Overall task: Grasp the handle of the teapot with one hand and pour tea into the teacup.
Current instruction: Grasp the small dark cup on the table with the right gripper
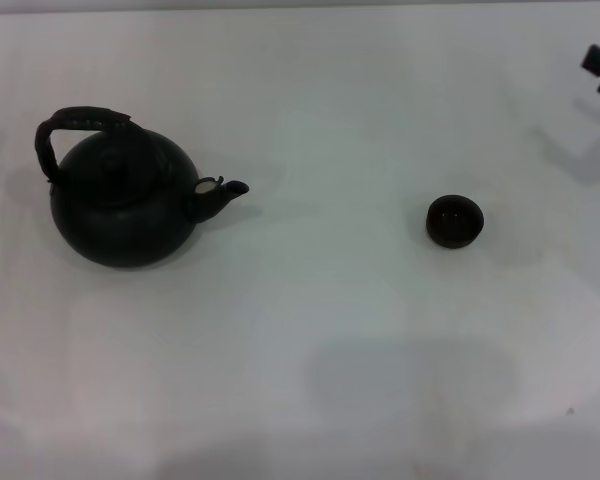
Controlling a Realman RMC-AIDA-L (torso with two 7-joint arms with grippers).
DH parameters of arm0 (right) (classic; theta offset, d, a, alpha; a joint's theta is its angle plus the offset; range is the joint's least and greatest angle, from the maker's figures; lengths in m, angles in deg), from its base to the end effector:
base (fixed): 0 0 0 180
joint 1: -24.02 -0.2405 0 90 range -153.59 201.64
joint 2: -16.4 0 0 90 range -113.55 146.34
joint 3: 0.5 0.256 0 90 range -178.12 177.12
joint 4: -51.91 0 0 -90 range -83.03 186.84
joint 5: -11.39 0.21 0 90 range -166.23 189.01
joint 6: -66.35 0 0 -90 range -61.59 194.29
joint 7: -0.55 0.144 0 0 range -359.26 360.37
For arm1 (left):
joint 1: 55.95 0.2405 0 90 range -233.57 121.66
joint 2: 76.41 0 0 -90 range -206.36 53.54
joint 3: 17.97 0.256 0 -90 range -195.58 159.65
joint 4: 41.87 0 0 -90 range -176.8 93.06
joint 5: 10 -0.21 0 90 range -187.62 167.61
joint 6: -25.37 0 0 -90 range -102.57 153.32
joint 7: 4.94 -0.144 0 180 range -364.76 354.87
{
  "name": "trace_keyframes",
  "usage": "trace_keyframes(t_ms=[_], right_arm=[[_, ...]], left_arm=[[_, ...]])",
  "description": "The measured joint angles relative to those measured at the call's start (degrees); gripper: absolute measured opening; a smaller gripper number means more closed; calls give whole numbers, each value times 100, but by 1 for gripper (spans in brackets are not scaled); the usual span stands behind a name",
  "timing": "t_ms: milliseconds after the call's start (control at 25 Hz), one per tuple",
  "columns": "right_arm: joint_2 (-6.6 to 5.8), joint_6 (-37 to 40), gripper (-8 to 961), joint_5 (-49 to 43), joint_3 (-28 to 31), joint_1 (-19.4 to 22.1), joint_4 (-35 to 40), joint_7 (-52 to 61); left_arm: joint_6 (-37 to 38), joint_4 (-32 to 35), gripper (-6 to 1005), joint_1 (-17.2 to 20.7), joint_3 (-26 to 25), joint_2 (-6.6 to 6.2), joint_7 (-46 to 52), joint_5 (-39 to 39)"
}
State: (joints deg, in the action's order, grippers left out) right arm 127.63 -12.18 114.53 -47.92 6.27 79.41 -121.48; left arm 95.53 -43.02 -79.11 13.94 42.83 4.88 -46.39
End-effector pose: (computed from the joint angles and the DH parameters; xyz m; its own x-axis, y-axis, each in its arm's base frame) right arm 0.3400 0.3137 0.0696 0.7116 -0.1053 -0.6947 -0.5964 -0.6131 -0.5180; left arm -0.3869 0.2994 0.0278 0.7050 -0.0215 0.7089 0.7028 0.1561 -0.6941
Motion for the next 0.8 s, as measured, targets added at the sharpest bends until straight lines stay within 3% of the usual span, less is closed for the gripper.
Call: trace_keyframes(t_ms=[240,440,600,680,800], right_arm=[[-274,-891,846,-1308,-3,-27,1391,1500],[-314,-1463,846,-2077,32,-18,2335,2410],[-208,-1683,847,-2536,-4,6,2902,2938],[-84,-1707,847,-2883,-10,-18,3140,3112],[222,-1690,847,-3649,-17,-124,3433,3181]], left_arm=[[61,12,876,50,0,4,28,121],[57,12,876,-10,0,-3,30,215],[124,14,876,-22,0,-3,31,218],[130,14,876,-17,0,0,28,219],[132,13,876,10,0,3,9,220]])
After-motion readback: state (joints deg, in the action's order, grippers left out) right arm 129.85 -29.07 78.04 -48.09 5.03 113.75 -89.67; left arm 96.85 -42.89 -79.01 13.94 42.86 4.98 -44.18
